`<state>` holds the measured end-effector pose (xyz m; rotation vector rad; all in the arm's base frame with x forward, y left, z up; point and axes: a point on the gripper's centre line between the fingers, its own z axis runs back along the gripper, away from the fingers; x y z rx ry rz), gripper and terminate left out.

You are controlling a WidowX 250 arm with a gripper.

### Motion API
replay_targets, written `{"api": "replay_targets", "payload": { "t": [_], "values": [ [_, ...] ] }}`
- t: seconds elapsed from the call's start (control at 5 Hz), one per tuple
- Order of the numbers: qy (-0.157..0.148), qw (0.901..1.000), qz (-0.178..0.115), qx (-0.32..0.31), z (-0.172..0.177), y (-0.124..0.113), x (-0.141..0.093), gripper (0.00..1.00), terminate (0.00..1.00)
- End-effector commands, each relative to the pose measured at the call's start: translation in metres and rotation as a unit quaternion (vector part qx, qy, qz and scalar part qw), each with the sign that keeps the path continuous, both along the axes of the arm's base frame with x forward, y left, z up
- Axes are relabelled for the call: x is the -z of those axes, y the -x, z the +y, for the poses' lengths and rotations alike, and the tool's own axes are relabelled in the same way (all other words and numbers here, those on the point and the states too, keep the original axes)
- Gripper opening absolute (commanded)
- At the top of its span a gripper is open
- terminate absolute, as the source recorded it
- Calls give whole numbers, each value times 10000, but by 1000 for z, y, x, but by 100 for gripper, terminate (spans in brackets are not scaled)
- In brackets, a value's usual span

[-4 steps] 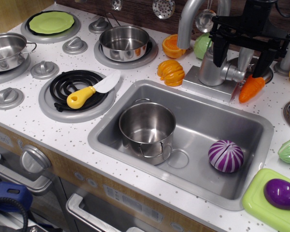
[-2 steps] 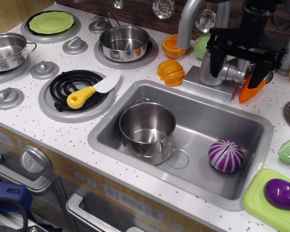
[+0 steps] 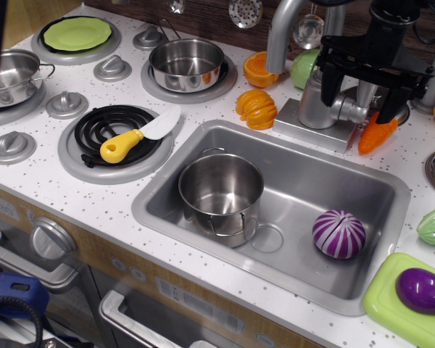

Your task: Turn lever vertical to front

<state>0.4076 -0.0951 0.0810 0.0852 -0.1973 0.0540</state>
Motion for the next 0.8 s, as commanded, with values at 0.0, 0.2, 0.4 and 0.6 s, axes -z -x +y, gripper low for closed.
{"api": "replay_targets", "payload": {
  "t": [0.0,0.2,0.4,0.6],
  "values": [
    [60,9977,-638,231,-1,-20,-16,100,0],
    [-170,9952,-925,275,-4,-28,-14,100,0],
    [-249,9936,-1065,275,-2,-36,-11,100,0],
    [-342,9926,-1115,327,3,-45,-12,100,0]
  ]
}}
